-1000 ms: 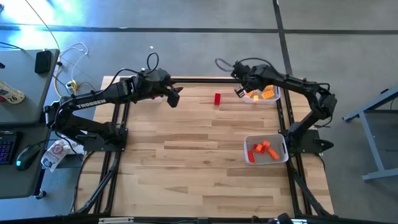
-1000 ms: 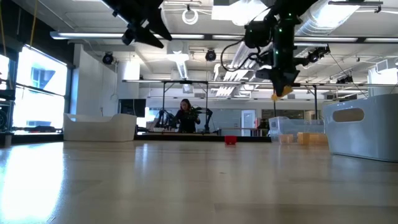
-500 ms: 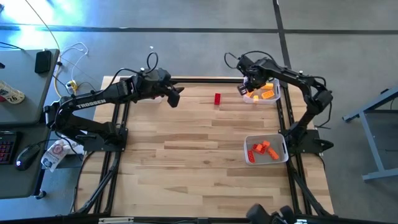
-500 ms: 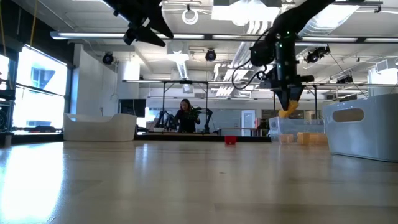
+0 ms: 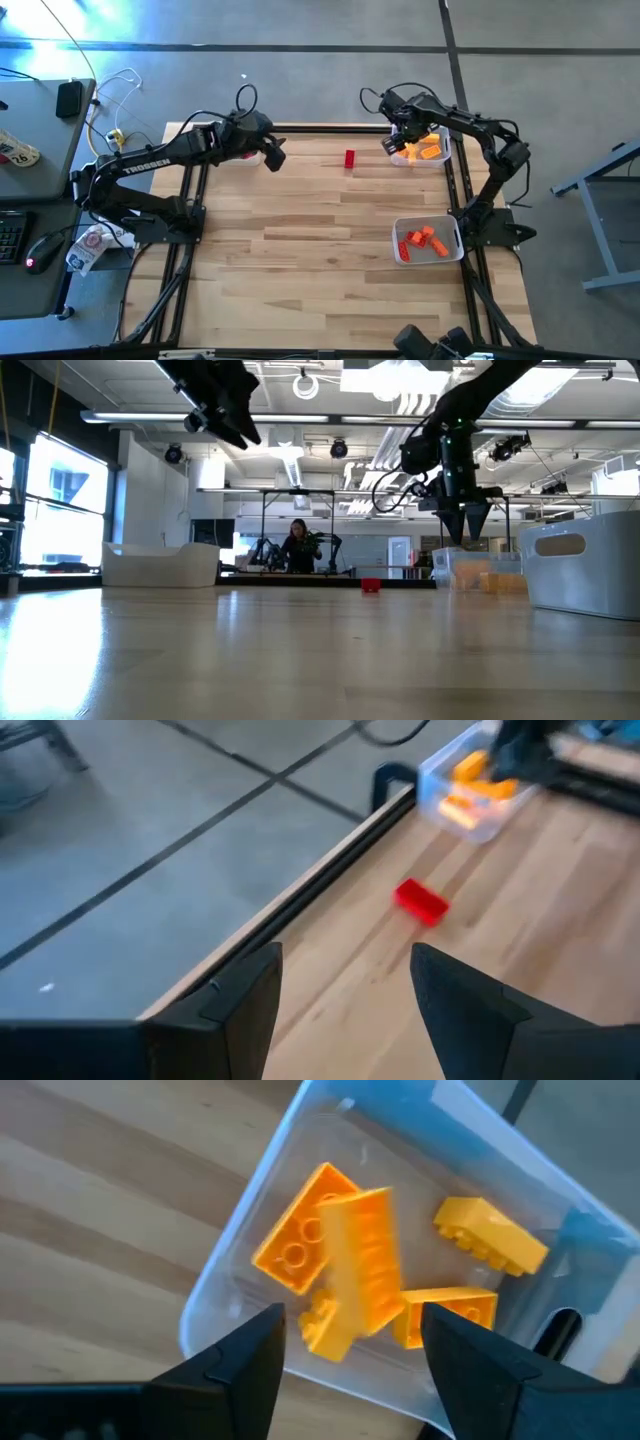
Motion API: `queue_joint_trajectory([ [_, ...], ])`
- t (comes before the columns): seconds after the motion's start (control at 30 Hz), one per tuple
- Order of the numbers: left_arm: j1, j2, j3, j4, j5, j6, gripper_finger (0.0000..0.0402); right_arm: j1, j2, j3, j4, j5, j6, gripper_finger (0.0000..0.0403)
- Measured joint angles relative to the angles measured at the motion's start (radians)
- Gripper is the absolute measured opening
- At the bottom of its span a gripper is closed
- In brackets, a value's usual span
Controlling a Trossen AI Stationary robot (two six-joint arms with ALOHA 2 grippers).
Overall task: Sort & place blocks by color
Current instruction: Put the red game piece into the white bin
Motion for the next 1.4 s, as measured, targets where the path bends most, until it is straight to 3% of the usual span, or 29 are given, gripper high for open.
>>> queue_joint_trajectory([
  [0.3, 0.137, 0.0, 0.0, -0.071, -0.008, -0.003, 0.0207, 0.031, -0.028, 0.0, 0.101, -0.113, 0.055, 0.0221],
  [0.7, 0.238, 0.0, 0.0, -0.071, 0.005, -0.002, 0.0207, 0.153, -0.043, 0.0, 0.468, -0.206, 0.124, 0.0222],
  [0.93, 0.252, 0.0, 0.0, -0.071, 0.005, -0.002, 0.0207, 0.204, -0.043, 0.0, 0.612, -0.211, 0.287, 0.0222],
  [1.13, 0.252, 0.0, 0.0, -0.068, 0.006, -0.002, 0.0207, 0.246, -0.018, 0.0, 0.638, -0.138, 0.334, 0.0222],
  [1.4, 0.252, 0.0, 0.0, -0.035, 0.005, 0.014, 0.0207, 0.265, 0.069, 0.0, 0.648, -0.138, 0.395, 0.0222],
])
